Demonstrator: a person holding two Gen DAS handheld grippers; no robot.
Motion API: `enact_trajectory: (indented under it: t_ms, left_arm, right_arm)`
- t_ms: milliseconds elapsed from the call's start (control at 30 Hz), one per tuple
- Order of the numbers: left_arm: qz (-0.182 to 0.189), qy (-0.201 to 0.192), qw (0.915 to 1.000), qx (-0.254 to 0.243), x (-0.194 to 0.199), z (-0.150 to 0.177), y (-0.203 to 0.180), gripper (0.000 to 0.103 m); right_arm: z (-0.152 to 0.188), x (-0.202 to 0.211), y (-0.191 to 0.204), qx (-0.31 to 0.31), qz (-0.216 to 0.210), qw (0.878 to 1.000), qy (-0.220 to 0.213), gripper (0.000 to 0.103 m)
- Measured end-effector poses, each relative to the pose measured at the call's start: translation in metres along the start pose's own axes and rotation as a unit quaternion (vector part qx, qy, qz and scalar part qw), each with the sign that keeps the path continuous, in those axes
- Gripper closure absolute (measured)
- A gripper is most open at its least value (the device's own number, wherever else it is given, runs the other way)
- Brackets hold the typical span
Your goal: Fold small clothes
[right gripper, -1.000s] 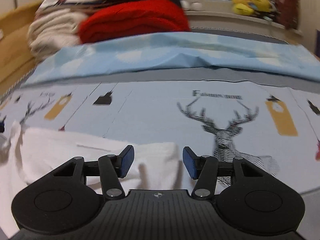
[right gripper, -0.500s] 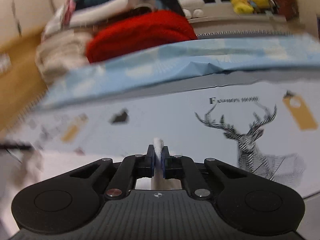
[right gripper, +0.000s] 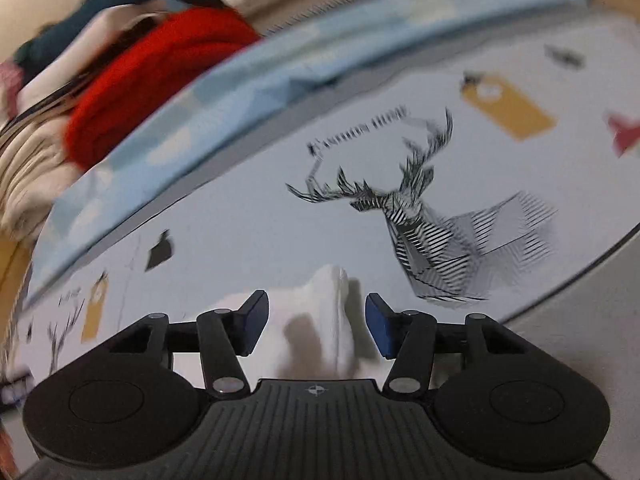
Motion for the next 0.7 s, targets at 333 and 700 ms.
enact_trajectory:
  t_ms: [333,700]
  left_arm:
    - [0.11,0.053,0.982,-0.144,0.162,0.099,-0.037,0.017]
    - [0.086,0.115,0.9544,-0.262,0.139,0.166,-0.04,0.037]
  right_arm:
    - [0.072,0.165,0.002,0.057,-0.023,0.998,-0.001,0.046]
    - [0.11,0.191,-0.04,0.06,0.029,0.998,0.015,0.047]
Point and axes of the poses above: each gripper's, at about its wrist camera, not at the fingertips, and x roughly against the way its jaws point, y to its left, z to its underside, the point moved 8 cm from there along -x, roughly the way its jaws point, and after that the axes turned 13 degrees about -y, right-handed, at the moved point
